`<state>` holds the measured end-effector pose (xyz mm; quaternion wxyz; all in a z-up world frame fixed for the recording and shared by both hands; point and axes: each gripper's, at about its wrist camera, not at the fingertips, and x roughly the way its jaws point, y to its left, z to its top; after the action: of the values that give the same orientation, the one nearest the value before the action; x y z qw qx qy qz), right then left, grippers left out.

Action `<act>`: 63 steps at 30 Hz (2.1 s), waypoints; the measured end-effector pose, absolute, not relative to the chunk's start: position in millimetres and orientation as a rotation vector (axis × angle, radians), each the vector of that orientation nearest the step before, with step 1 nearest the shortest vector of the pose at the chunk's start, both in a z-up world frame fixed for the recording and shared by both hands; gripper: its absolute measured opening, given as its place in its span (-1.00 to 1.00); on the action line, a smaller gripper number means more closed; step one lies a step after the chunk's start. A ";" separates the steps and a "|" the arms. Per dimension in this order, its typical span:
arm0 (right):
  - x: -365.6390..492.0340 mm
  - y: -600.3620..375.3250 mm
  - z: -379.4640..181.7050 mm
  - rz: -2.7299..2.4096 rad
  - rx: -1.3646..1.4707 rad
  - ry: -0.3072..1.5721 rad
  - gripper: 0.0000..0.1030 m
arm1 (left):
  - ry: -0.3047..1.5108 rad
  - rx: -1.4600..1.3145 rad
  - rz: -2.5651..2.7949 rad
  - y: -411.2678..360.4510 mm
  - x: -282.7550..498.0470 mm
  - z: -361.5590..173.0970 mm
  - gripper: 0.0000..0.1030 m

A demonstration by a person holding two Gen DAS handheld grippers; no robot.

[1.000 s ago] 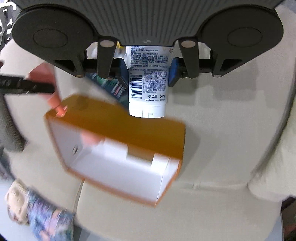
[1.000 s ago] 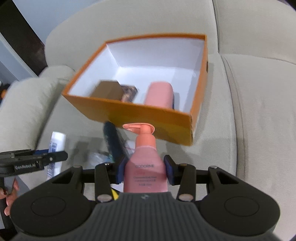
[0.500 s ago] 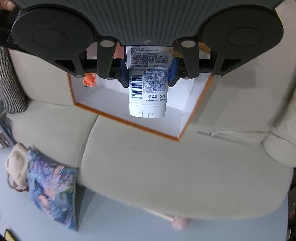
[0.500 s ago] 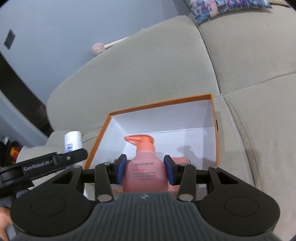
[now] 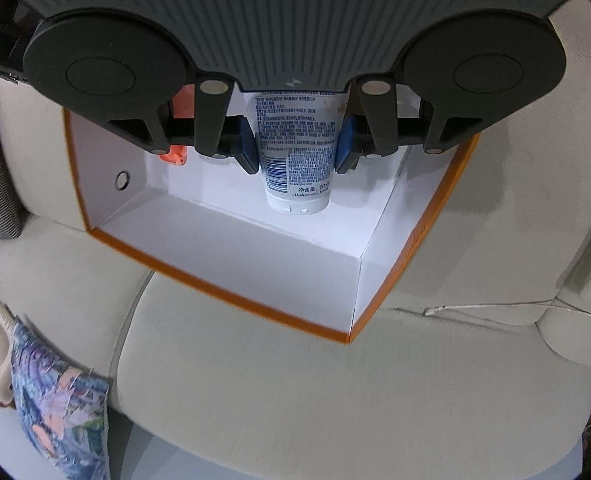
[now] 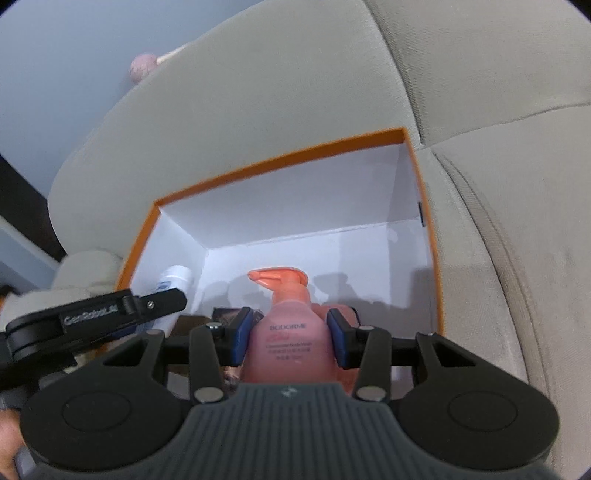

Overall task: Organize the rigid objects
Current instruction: 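Carry the lotion tube with the left tool into the box while the right tool carries the pump bottle in, then open both tools to release the tube and pump bottle into the box, then lift out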

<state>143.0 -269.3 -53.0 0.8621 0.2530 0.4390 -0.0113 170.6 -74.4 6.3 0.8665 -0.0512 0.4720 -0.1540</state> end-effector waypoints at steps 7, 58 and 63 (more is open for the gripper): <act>146.5 -258.8 -54.5 -0.002 0.506 0.920 -0.12 | 0.970 -0.084 -0.321 -72.3 167.9 1.9 -0.02; 170.4 -226.1 -95.0 -0.090 0.307 1.067 -0.10 | 0.918 -0.013 -0.318 -79.6 170.1 -15.9 -0.62; 169.5 -227.2 -93.3 -0.083 0.302 1.064 -0.07 | 0.923 -0.016 -0.336 -83.5 168.5 -15.2 -0.61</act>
<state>169.5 -227.2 -93.3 0.8501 0.1436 0.5051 -0.0396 168.5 -83.5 -15.2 0.8817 -0.0077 0.4432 -0.1615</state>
